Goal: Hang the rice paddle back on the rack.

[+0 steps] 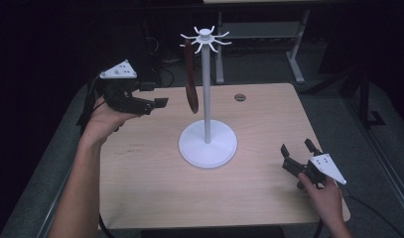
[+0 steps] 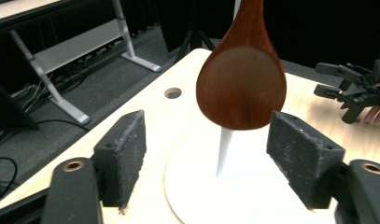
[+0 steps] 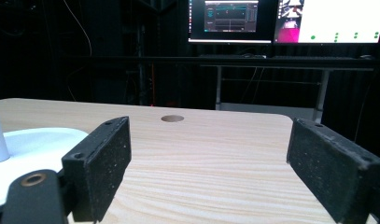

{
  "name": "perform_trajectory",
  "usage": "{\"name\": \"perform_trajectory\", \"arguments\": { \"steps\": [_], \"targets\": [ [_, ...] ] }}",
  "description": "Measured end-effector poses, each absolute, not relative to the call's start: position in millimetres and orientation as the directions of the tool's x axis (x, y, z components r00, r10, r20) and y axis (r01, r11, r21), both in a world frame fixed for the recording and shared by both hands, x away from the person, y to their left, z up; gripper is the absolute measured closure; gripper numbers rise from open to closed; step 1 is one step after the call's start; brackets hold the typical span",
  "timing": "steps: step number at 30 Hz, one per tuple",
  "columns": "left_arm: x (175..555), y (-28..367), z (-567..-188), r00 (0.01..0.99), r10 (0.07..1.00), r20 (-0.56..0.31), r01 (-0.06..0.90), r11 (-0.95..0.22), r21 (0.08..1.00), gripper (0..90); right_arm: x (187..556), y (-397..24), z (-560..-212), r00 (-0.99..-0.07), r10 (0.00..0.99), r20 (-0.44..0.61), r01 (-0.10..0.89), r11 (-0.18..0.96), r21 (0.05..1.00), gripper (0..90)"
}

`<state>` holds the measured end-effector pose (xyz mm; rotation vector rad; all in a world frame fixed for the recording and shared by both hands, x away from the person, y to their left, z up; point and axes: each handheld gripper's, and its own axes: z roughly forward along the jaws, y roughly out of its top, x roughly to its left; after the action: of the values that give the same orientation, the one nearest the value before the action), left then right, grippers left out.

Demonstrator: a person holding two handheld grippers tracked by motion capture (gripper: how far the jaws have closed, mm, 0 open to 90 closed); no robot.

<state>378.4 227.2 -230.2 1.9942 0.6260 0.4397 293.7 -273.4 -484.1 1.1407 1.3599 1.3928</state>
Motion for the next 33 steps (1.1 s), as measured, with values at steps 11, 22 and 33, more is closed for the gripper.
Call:
{"name": "perform_trajectory", "arguments": {
  "steps": [11, 22, 33],
  "targets": [
    [362.0, 240.9, -260.8, 0.784, 0.619, 0.050, 0.280, -0.424, 0.861, 21.2, 293.6, -273.2, -484.1, -0.215, 0.976, 0.042, 0.021, -0.039, 0.999, 13.1],
    [346.2, 255.9, -292.3, 0.756, 0.653, 0.034, 0.322, -0.416, 0.851, 18.6, 293.7, -273.3, -484.1, -0.213, 0.976, 0.042, 0.020, -0.038, 0.999, 13.0],
    [333.9, 270.2, -336.3, 0.713, 0.701, 0.013, 0.374, -0.395, 0.839, 17.1, 293.6, -272.9, -484.0, -0.213, 0.976, 0.045, 0.021, -0.042, 0.999, 13.0]
  ]
}}
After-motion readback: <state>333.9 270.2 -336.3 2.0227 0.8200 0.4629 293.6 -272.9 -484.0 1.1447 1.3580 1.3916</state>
